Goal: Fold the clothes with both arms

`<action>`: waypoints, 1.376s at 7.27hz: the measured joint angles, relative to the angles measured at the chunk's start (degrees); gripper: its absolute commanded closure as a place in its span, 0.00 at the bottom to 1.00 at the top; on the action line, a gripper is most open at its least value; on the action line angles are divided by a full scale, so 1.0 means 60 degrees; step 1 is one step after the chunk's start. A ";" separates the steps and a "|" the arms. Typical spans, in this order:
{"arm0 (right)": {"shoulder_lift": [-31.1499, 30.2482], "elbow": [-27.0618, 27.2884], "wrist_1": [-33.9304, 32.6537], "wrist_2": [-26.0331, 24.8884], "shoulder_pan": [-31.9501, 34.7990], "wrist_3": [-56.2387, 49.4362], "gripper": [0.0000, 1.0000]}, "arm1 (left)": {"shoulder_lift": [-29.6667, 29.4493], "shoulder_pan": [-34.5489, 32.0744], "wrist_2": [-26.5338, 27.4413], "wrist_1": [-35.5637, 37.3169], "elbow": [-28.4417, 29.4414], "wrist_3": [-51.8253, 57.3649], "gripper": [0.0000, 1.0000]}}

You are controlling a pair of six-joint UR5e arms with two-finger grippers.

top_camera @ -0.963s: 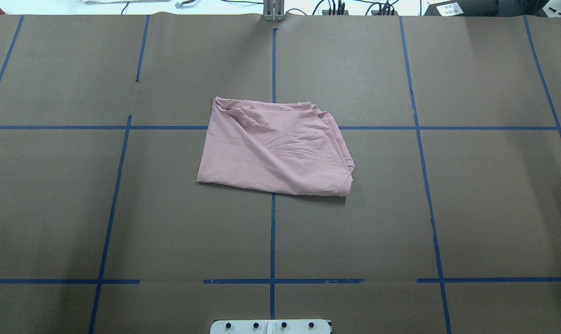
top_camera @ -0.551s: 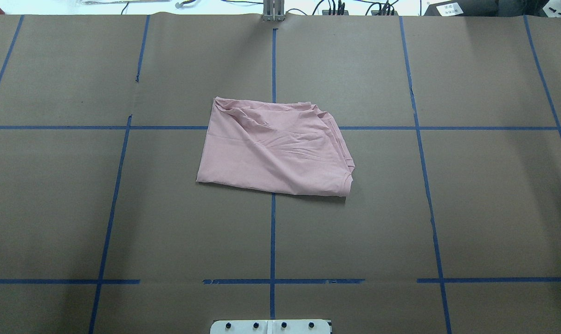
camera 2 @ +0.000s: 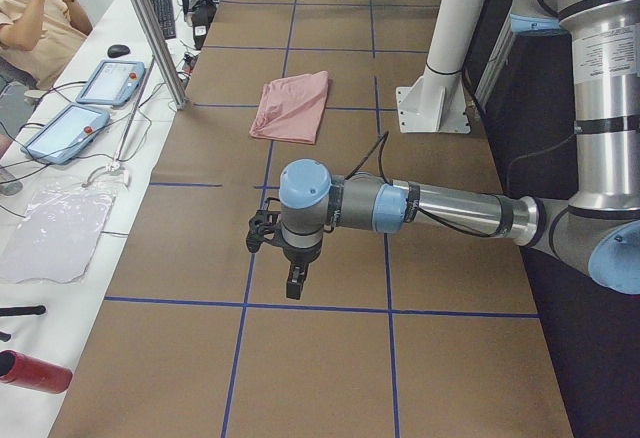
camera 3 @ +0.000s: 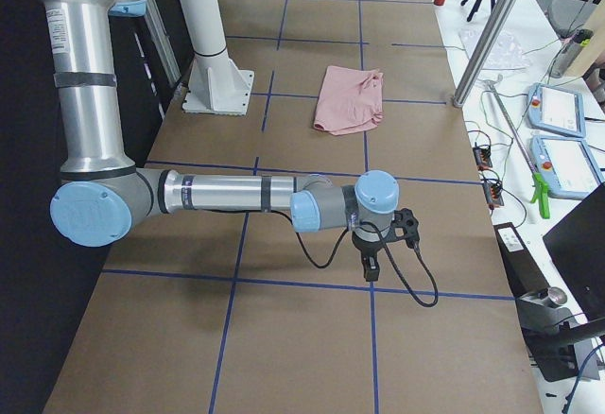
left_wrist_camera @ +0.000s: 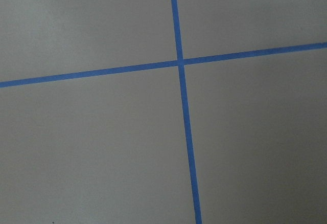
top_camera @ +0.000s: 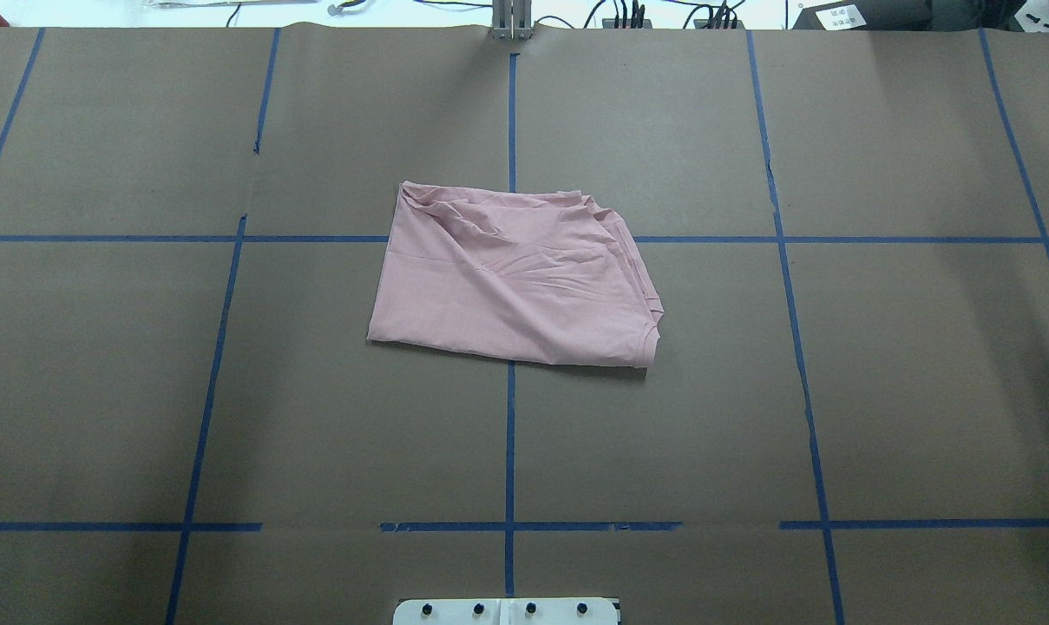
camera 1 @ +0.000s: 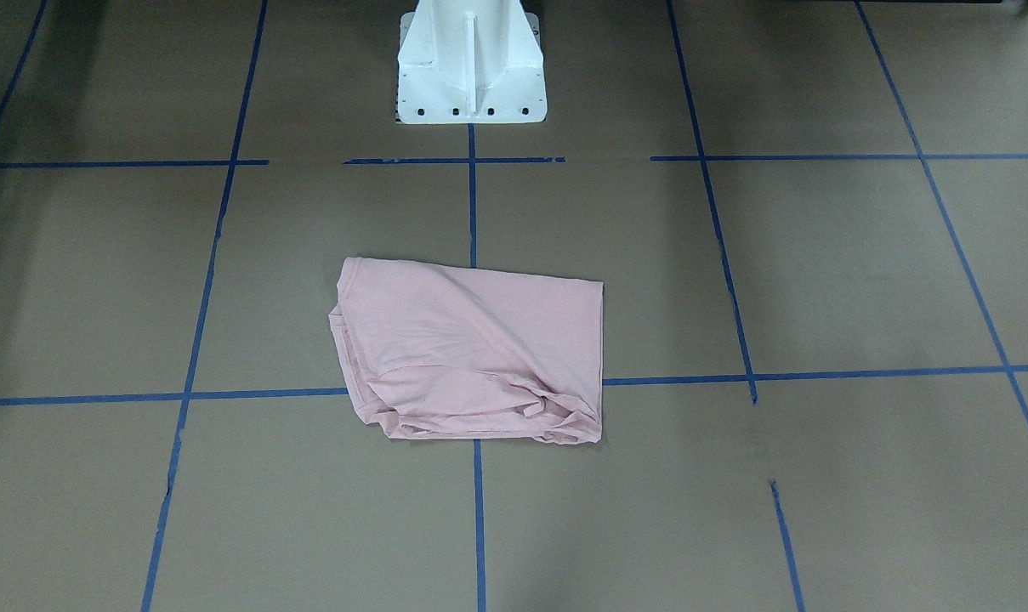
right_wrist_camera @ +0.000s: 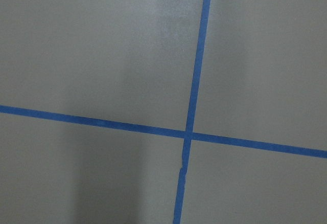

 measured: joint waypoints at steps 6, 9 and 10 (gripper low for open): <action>-0.0139 0.0013 0.0123 -0.0023 -0.0005 0.0138 0.00 | -0.0227 0.0007 0.0061 0.0025 0.0022 0.0661 0.00; -0.0286 -0.0055 0.0157 -0.0022 -0.0015 0.0183 0.00 | -0.0242 0.0012 0.0057 -0.0017 0.0044 0.0634 0.00; -0.0262 -0.0024 0.0148 -0.0013 -0.0017 0.0187 0.00 | -0.0248 0.0017 0.0056 -0.0021 0.0045 0.0637 0.00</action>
